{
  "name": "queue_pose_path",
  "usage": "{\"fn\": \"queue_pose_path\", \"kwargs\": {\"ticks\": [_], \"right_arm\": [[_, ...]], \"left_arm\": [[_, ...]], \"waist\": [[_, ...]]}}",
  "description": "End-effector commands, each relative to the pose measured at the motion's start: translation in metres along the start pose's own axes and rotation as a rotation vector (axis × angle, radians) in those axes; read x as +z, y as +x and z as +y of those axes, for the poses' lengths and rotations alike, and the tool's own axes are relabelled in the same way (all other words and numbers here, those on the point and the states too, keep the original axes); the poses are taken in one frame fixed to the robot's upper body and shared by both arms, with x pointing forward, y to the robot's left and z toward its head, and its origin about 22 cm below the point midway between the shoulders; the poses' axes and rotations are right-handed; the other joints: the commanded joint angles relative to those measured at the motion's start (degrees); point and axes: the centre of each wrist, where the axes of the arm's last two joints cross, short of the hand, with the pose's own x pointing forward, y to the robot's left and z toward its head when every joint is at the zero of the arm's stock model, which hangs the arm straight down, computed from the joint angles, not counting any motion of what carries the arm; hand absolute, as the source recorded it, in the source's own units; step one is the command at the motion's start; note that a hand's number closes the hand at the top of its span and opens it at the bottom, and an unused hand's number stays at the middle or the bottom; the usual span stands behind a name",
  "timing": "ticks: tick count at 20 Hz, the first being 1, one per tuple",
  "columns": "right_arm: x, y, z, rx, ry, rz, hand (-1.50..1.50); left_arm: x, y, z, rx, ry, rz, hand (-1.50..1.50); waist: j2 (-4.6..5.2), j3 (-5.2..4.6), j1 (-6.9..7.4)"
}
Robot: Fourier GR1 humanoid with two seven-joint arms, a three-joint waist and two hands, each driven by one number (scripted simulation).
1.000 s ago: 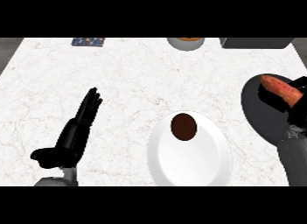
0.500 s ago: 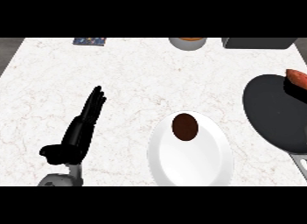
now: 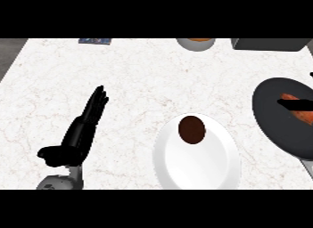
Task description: Pick the sweet potato from the plate and place it in the pan
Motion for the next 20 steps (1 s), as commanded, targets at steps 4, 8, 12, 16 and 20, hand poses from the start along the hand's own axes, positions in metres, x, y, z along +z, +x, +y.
{"fn": "queue_pose_path", "kwargs": {"ticks": [4,8,12,16,20], "right_arm": [[-0.006,-0.003,0.001,-0.226,-0.112,-0.108,-1.5],[-0.013,-0.007,-0.012,-0.371,-0.178,-0.121,-1.5],[-0.007,-0.036,-0.019,-0.493,-0.156,-0.102,-1.5],[-0.003,-0.064,-0.042,-0.61,-0.091,-0.126,-1.5],[0.007,-0.089,-0.05,-0.713,0.043,-0.171,-1.5]], "left_arm": [[0.004,0.003,-0.004,0.01,0.004,0.0,0.0],[0.004,0.0,-0.002,-0.008,-0.003,0.013,0.0],[0.004,-0.003,0.011,-0.003,0.037,0.02,0.0],[0.012,-0.004,-0.001,-0.014,0.042,0.027,0.0],[0.019,-0.008,0.0,-0.001,0.034,0.033,0.0]], "waist": [[0.05,0.1,-0.23],[-0.15,-0.01,-0.84],[-0.64,-0.17,-2.04],[-1.11,-0.27,-2.94],[-1.13,-0.27,-3.05]]}}
